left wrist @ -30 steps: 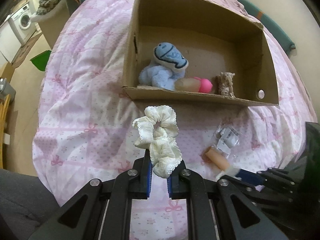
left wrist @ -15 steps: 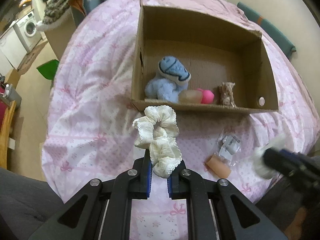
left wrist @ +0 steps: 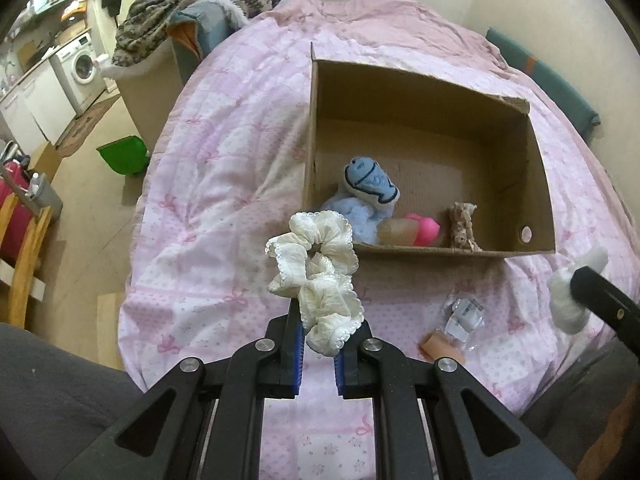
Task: Organize soft objects
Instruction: 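Carry the white scrunchie and white sock over the box with both tools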
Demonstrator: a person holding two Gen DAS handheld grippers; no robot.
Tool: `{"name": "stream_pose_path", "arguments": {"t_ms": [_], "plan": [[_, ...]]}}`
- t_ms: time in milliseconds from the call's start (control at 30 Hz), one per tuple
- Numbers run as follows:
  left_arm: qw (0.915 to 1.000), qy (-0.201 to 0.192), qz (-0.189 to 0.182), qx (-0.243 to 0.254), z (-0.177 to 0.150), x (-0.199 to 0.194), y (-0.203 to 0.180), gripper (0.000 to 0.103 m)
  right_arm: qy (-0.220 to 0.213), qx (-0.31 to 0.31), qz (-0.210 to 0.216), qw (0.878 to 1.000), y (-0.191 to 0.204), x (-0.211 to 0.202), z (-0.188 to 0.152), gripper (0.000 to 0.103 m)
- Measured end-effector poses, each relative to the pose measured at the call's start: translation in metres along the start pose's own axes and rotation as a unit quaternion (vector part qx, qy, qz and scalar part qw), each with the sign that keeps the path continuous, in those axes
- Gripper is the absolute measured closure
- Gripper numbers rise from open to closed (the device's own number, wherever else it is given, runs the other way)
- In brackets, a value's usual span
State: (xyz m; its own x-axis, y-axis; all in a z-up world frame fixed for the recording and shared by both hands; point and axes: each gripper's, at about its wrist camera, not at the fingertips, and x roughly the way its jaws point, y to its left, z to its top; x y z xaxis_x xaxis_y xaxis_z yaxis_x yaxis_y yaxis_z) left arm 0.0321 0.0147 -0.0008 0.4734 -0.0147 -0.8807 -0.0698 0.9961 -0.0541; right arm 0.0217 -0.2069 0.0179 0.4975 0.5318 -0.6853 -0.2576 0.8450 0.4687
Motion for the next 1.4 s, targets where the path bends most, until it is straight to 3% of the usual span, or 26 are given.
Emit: {"name": "stream_pose_path", "arguments": {"t_ms": [433, 833, 900, 1000, 1067, 1167, 1400], "plan": [[0.9987, -0.048, -0.018, 0.008, 0.052, -0.021, -0.006, 0.092, -0.007, 0.009, -0.049, 0.999, -0.02, -0.007, 0.035, 0.077], [0.9956, -0.081, -0.024, 0.041, 0.098, 0.008, -0.028, 0.092, -0.033, 0.006, -0.095, 0.995, -0.052, 0.006, 0.081, 0.077], [0.9941, -0.076, -0.058, 0.052, 0.096, 0.031, -0.03, 0.092, -0.036, 0.019, -0.1, 0.994, -0.062, 0.013, 0.078, 0.077], [0.9971, -0.047, -0.045, 0.038, 0.092, 0.056, -0.026, 0.092, -0.025, 0.038, -0.125, 0.991, -0.075, 0.027, 0.071, 0.077], [0.997, -0.039, -0.062, 0.026, 0.093, 0.058, -0.025, 0.092, -0.014, 0.038, -0.129, 0.991, -0.077, 0.034, 0.071, 0.077], [0.9968, -0.047, -0.052, 0.038, 0.093, 0.056, -0.03, 0.092, -0.001, 0.032, -0.128, 0.991, -0.077, 0.043, 0.071, 0.077], [0.997, -0.019, -0.072, 0.023, 0.089, 0.064, -0.028, 0.092, 0.037, 0.031, -0.136, 0.99, -0.079, 0.064, 0.065, 0.077]]}}
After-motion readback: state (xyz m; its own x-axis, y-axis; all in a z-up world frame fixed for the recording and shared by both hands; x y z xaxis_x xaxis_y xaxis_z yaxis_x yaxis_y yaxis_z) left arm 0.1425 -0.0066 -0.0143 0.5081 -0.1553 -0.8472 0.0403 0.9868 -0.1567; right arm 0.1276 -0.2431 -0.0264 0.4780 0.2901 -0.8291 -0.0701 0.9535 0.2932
